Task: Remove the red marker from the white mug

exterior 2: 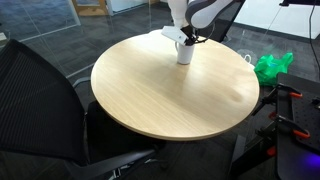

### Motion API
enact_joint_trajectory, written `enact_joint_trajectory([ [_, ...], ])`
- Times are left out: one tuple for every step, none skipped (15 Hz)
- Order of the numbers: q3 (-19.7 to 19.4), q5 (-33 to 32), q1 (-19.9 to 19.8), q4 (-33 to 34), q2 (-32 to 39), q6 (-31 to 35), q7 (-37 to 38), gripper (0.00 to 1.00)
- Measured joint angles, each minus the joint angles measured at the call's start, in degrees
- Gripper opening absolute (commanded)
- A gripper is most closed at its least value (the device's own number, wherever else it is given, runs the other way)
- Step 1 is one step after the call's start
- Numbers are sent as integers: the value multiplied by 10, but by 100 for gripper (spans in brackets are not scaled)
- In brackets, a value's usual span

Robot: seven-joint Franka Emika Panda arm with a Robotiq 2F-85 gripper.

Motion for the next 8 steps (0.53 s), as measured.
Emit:
enact_joint_trajectory([
  [0, 0, 0, 1, 0, -1, 0, 5],
  [0, 0, 0, 2, 1, -1, 0, 5],
  [0, 0, 0, 3, 2, -1, 0, 5],
  [0, 0, 0, 3, 2, -1, 0, 5],
  [0, 0, 0, 4, 2, -1, 0, 5],
  [0, 0, 1, 4, 2, -1, 0, 5],
  [-1, 0, 2, 5, 2, -1, 0, 5],
  [-3, 0, 5, 6, 2, -1, 0, 5],
])
